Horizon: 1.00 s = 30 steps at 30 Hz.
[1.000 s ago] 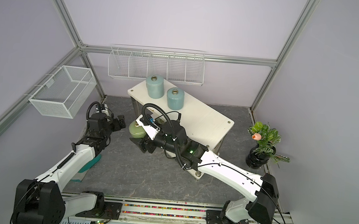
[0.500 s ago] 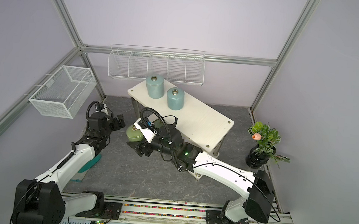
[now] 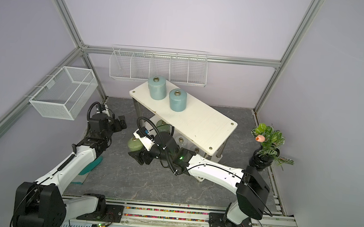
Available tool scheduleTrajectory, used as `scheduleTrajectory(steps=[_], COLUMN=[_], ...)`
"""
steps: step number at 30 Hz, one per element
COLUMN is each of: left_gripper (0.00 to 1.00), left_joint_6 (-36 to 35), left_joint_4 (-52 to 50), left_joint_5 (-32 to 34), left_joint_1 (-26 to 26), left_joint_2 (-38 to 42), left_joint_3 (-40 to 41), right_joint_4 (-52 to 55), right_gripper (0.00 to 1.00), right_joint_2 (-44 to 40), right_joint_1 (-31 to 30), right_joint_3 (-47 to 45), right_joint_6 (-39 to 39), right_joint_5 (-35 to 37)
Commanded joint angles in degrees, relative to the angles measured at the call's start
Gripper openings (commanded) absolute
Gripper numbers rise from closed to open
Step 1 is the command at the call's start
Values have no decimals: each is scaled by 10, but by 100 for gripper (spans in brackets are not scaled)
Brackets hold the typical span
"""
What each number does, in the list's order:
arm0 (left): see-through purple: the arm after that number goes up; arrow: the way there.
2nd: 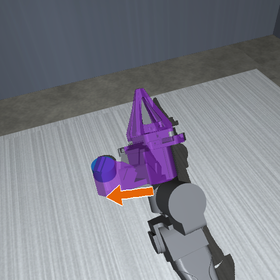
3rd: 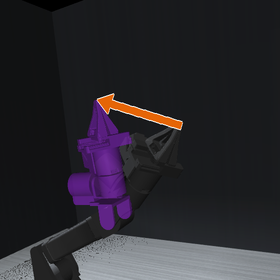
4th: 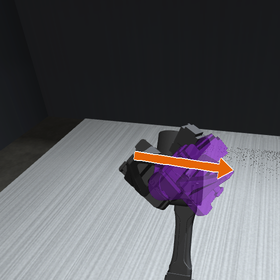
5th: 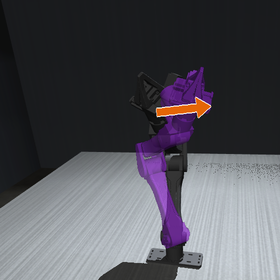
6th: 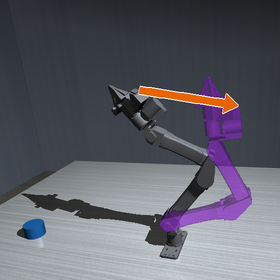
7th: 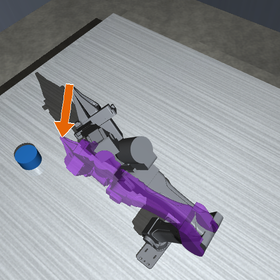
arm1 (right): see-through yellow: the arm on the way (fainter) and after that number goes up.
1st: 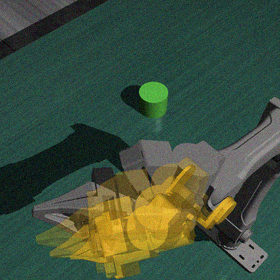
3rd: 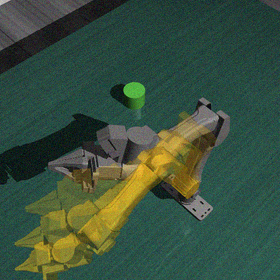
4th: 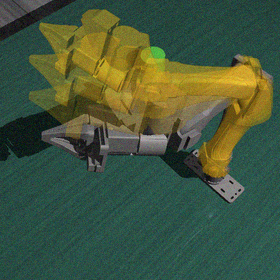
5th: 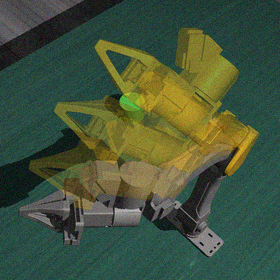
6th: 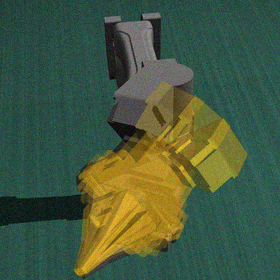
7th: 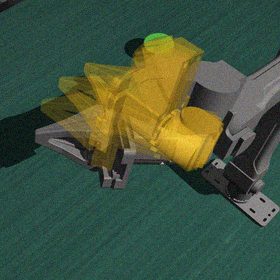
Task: Remove the tea canisters from the shelf
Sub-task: Place the tea canister at the center of the board.
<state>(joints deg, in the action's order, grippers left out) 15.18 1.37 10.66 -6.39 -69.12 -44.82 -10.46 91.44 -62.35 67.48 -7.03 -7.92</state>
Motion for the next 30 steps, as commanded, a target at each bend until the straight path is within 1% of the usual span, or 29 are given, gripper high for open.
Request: scheduleTrajectory(steps=[1,11,19,30], left_gripper=[100,100,100,100], left_joint_6=[-5,-11,-9,-18], left_joint_4=[-2,-3,0,-1], left_joint_5=[5,11,8,15], left_joint_1=[-2,-2,-3,-2], left_joint_2=[-10,-13,-11,-10], left_joint_3=[-20,-18,-17,-18], right_joint_4=[-70,-93,-113,-224], right_gripper=[48,47,49,48], right_joint_2=[9,36,66,127], right_joint_1=[-2,-8,-14,-15], right_joint_3=[-10,-48,-70,-125], right_joint_6=[-16,-28,-15,-2], right_joint_5=[-11,-17,-21,-25])
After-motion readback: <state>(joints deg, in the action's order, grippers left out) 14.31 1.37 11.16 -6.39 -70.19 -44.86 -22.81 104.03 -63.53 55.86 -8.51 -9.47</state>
